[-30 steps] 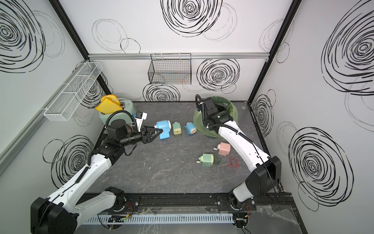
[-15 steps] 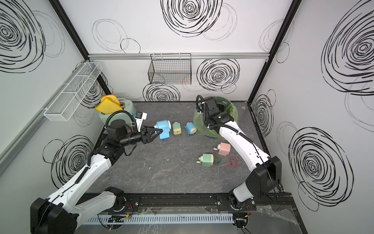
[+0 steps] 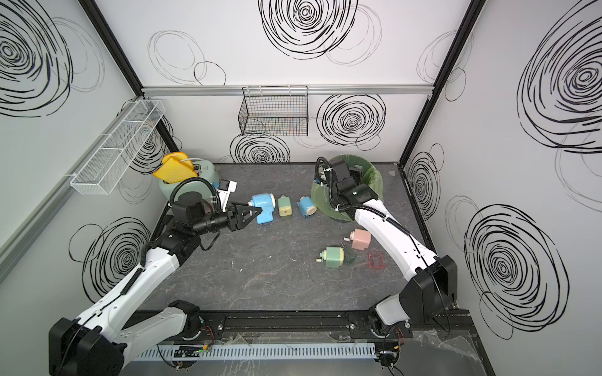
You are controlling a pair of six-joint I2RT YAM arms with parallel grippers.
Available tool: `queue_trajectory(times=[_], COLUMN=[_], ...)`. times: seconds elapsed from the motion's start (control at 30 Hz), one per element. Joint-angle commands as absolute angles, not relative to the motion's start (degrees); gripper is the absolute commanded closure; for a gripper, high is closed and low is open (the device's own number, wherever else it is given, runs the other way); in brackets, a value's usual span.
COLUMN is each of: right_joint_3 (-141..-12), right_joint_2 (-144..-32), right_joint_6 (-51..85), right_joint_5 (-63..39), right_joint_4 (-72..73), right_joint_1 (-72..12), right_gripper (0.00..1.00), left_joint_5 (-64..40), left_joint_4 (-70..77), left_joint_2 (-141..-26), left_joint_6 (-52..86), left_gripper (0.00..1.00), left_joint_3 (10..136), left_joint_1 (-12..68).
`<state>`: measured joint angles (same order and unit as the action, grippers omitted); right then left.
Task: Take out the pencil sharpener tray and clean the shavings
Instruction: Pour the shavings into the trash bin.
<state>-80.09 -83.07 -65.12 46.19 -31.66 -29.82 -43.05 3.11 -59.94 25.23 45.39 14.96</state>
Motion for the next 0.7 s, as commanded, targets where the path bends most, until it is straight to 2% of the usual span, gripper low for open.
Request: queue_trajectory(times=[0.0,0.03,0.07,0.1,0.13,0.17,0.2,0.23,0.3,0.33,0.4,0.43,0.5,0.53,0.57,0.6,0.67], right_joint_3=[-78.42,-76.84,-78.32,-81.16,-81.67,-79.2,-77.11,-77.74,-81.65,-80.53,-78.36,-78.51,-80.8,-79.36,-76.56,-76.18,-79.83], right_joint_2=[-79.98,-79.8,-80.03,-80.19,-79.93,-78.82,-78.73,-79.15,-79.35,-78.77,-78.79,-78.92,-78.89,-78.34,-77.89,-78.15,-78.53], right_joint_6=[-69.44,-72.62,-70.76,-65.75,-64.92,-67.63,-70.64,-70.25,-64.06,-64.43,-68.0,-68.0,-63.19,-64.45,-67.94,-69.36,-63.33], right_joint_5=[47.46,52.7,52.54,46.39,42.08,43.78,49.63,51.75,40.69,40.73,49.1,48.58,38.2,40.39,46.83,49.42,39.05], right_joint_4=[-25.29,-17.2,-20.15,-30.53,-34.72,-28.95,-19.38,-18.53,-35.24,-33.82,-22.34,-22.97,-37.68,-34.48,-23.2,-20.22,-36.81], right_joint_1=[-30.03,-29.95,-29.94,-29.41,-29.22,-29.31,-29.32,-29.31,-29.28,-29.32,-29.2,-29.28,-29.74,-29.75,-29.66,-29.58,-29.01], right_gripper=[0.76,0.78,0.76,0.69,0.69,0.74,0.78,0.77,0.7,0.71,0.77,0.76,0.68,0.73,0.79,0.78,0.66], left_joint_5=[-44.56,-44.56,-44.35,-44.3,-44.37,-44.62,-44.65,-44.49,-44.3,-44.58,-44.67,-44.44,-44.55,-44.8,-44.87,-44.68,-44.47], left_joint_4=[7.39,7.19,6.72,6.7,7.14,7.57,7.42,7.01,7.04,7.57,7.38,6.99,7.39,7.79,7.76,7.27,7.06], left_joint_2=[-59.19,-59.08,-59.14,-59.17,-59.23,-59.22,-59.16,-59.12,-59.25,-59.24,-59.14,-59.22,-59.37,-59.37,-59.26,-59.19,-59.24], left_joint_6=[25.84,25.7,25.35,25.36,25.65,26.0,25.89,25.53,25.59,25.98,25.83,25.52,25.85,26.16,26.15,25.75,25.65], left_gripper=[0.71,0.71,0.71,0.71,0.71,0.71,0.71,0.71,0.72,0.72,0.72,0.72,0.72,0.72,0.72,0.72,0.72], left_joint_3=[45.4,45.52,45.61,45.55,45.45,45.4,45.59,45.77,45.5,45.36,45.6,45.73,45.47,45.44,45.51,45.69,45.49], left_joint_1=[14.96,14.97,15.08,14.96,15.01,14.94,15.02,15.09,14.98,14.95,15.09,15.05,15.02,14.96,14.98,14.88,14.76])
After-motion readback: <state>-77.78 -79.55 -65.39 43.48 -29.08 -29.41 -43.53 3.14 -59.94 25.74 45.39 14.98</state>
